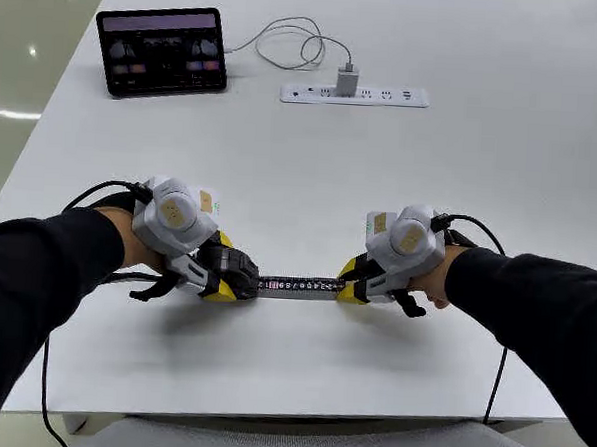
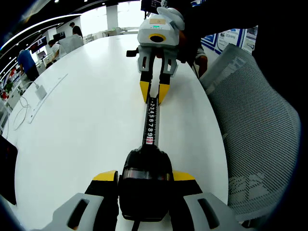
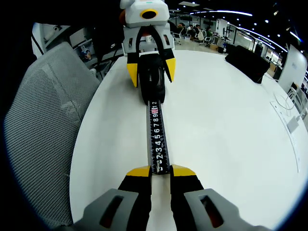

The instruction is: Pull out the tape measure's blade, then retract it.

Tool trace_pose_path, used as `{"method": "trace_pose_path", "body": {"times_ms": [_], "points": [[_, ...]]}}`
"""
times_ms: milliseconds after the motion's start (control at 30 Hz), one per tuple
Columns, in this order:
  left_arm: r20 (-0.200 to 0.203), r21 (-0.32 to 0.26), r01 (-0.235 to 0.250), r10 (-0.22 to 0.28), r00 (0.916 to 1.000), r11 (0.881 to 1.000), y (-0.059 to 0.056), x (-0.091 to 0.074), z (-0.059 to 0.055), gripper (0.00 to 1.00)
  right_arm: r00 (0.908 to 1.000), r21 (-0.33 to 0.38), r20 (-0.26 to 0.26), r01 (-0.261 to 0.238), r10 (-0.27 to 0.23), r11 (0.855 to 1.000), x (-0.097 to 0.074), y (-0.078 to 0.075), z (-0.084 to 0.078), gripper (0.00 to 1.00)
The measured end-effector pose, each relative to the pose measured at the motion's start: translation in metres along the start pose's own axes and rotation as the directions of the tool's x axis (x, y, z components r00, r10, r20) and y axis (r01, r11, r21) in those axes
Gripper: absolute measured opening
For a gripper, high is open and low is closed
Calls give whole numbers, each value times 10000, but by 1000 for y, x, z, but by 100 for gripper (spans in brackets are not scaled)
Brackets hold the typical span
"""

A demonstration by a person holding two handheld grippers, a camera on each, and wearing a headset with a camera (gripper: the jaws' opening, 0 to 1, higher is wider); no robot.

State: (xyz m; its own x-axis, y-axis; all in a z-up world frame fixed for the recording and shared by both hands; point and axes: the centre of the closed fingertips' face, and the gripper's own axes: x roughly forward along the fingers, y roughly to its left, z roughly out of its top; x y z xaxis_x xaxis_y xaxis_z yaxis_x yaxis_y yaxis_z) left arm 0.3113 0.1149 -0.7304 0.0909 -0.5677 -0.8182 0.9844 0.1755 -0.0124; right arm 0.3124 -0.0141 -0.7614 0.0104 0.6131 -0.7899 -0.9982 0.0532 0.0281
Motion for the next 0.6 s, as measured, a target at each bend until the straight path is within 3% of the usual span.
{"method": "trace_pose_path", "body": {"times_ms": [600], "points": [[-6, -98, 7, -7, 10000, 10000, -1, 1, 1, 37, 9997, 220, -259, 1, 5, 9998, -16, -3, -19, 8]]}}
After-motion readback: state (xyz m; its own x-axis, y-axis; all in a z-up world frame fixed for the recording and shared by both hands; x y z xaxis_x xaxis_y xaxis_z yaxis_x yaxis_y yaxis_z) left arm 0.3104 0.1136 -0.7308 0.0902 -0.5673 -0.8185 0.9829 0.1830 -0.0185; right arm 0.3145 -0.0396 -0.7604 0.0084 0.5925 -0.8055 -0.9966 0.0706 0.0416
